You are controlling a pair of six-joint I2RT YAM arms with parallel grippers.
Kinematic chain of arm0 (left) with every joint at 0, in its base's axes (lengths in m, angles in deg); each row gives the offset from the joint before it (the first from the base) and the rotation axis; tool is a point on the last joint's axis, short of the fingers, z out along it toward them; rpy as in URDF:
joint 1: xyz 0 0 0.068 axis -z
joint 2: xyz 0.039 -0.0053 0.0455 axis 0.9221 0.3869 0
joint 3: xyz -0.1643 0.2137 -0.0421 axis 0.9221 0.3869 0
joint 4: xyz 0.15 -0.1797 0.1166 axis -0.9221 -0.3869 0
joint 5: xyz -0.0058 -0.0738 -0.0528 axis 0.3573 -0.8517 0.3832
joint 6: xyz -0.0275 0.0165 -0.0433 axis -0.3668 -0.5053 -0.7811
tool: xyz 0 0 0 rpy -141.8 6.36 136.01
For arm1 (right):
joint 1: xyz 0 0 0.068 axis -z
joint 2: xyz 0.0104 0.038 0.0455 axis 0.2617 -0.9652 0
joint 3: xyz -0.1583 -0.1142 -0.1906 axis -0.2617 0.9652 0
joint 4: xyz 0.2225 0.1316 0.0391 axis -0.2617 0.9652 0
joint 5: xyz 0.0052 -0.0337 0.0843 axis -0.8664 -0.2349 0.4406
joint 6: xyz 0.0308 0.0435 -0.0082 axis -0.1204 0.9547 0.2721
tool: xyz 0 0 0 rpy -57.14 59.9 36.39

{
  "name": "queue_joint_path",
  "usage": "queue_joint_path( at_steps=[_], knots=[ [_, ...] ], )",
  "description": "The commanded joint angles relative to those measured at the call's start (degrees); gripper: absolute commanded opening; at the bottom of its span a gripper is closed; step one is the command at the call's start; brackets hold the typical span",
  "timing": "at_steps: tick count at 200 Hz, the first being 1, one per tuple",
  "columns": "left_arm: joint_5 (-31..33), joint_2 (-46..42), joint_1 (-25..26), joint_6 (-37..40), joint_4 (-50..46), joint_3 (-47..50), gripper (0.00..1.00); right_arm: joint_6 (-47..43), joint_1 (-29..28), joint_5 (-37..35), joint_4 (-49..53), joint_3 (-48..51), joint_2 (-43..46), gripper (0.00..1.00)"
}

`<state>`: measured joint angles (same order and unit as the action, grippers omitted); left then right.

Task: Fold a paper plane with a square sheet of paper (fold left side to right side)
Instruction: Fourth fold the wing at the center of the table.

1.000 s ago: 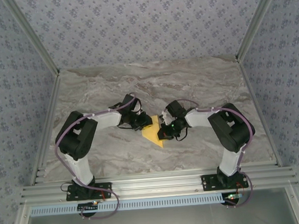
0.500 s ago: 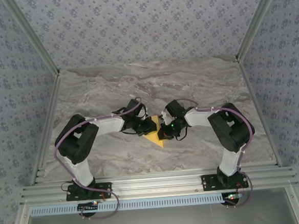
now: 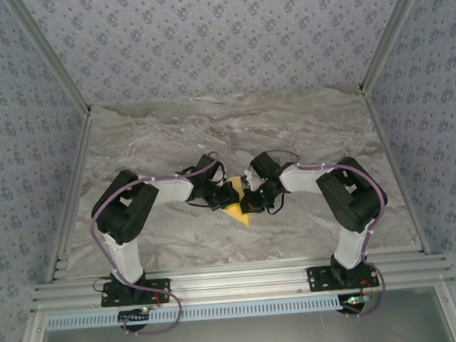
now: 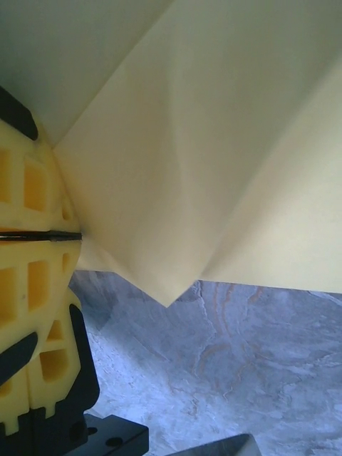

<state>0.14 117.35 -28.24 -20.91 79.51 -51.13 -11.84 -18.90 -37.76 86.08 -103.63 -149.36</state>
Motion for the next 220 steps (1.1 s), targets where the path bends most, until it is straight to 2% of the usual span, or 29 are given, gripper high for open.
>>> queue_joint_path(
  at_steps=[1,150,220],
  knots=[
    [5.8,2.6,-2.0,3.4,-4.4,-1.6,0.09,-1.5,-0.2,-10.4,10.0,2.4,-3.6,0.0],
    [6.4,9.6,-13.7,13.5,-7.8,-13.4,0.08,-1.7,-0.3,-10.9,10.2,5.4,-0.9,0.0],
    [6.4,12.5,-18.1,16.6,-9.8,-17.2,0.09,-1.7,-0.3,-8.1,8.6,6.7,0.5,0.0]
  ],
)
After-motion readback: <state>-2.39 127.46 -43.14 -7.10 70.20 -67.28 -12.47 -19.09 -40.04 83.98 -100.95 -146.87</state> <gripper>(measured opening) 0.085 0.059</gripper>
